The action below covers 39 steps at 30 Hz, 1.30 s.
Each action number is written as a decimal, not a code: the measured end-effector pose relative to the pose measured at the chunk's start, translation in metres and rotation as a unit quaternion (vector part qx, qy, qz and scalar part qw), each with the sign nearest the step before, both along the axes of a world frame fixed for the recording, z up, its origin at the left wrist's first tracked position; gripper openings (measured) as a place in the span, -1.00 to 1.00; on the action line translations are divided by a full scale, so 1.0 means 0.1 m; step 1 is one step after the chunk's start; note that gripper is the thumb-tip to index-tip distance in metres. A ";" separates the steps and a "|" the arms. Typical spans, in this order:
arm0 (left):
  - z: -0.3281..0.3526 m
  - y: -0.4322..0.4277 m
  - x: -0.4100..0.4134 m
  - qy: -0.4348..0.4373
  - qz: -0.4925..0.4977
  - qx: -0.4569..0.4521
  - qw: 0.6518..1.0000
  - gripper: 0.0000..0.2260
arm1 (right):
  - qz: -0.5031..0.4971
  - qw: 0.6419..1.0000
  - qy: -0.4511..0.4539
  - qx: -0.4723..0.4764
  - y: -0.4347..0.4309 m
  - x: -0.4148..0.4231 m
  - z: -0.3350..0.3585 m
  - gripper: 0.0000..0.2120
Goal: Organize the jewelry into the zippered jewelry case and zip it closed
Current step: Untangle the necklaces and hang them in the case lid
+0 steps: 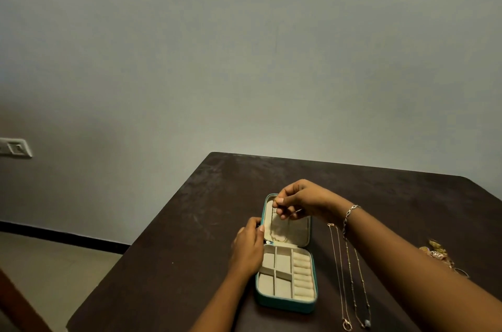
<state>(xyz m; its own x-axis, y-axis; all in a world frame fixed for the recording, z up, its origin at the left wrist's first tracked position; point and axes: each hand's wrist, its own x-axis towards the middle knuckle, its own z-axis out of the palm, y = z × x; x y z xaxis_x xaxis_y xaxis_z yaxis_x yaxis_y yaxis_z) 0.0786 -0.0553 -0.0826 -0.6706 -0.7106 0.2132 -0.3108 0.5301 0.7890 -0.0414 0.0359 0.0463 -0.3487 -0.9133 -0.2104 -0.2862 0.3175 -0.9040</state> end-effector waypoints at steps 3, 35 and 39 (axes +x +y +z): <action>0.01 0.00 0.00 0.003 -0.007 -0.006 1.000 -0.78 | -0.019 0.993 0.112 -0.014 -0.07 0.00 -0.09 -0.86; -0.02 -0.02 0.00 0.023 -0.012 -0.033 0.999 -0.80 | -0.082 0.715 0.667 -0.192 -0.20 0.00 -0.66 -0.63; -0.02 -0.01 0.00 0.025 -0.016 -0.038 0.999 -0.80 | -0.120 0.734 0.637 -0.202 -0.21 -0.01 -0.66 -0.61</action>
<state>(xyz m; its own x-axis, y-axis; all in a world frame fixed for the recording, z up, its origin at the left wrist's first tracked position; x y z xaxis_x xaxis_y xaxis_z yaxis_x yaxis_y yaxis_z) 0.0788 -0.0561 -0.0845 -0.6795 -0.6697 0.2996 -0.2542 0.5980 0.7601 -0.0427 0.0150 -0.0196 -0.1890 -0.6907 0.6980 -0.9608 0.2769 0.0138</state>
